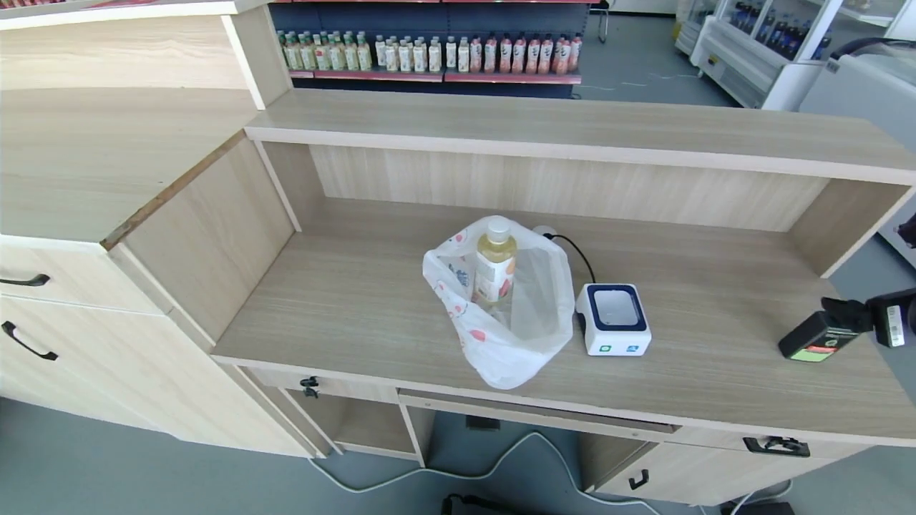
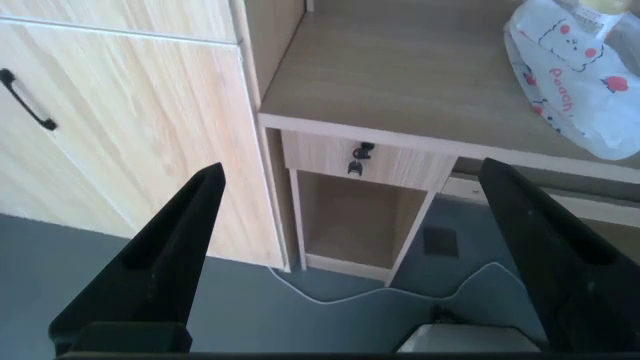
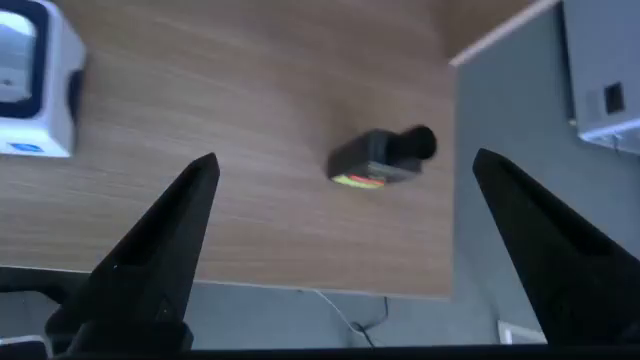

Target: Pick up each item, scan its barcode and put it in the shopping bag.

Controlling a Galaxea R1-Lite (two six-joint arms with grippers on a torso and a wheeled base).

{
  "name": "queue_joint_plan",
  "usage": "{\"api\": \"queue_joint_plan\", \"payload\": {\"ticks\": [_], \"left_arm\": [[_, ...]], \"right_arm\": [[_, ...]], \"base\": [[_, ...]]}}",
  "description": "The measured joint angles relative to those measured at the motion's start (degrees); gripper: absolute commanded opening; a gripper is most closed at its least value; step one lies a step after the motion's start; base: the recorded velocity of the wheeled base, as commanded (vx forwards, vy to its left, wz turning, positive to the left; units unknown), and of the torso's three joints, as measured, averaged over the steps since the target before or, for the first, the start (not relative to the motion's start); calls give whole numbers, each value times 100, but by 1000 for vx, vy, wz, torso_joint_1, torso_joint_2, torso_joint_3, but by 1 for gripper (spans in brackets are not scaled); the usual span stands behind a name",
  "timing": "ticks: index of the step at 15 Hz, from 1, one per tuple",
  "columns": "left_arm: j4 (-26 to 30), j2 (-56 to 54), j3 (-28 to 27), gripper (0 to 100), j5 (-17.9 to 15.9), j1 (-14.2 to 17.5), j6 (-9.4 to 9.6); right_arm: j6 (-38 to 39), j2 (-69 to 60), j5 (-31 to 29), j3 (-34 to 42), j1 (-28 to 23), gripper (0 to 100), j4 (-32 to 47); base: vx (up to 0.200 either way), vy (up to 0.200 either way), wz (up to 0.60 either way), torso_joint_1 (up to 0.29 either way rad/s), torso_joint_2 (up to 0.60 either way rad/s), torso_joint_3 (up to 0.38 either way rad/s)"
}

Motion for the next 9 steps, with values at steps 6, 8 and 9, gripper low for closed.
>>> {"api": "queue_joint_plan", "payload": {"ticks": [6, 8, 9], "left_arm": [[0, 0, 0, 100, 2, 0, 0], [-1, 0, 0, 100, -2, 2, 0], [-1, 0, 0, 100, 0, 2, 0]], "right_arm": [[-653, 529, -1033, 190, -1563, 100, -6], [-761, 1034, -1044, -5, -1751, 100, -441], [-790, 1335, -1034, -167, -1780, 100, -630]], "base": [[0, 0, 0, 0, 0, 0], [0, 0, 0, 0, 0, 0], [0, 0, 0, 0, 0, 0]]}}
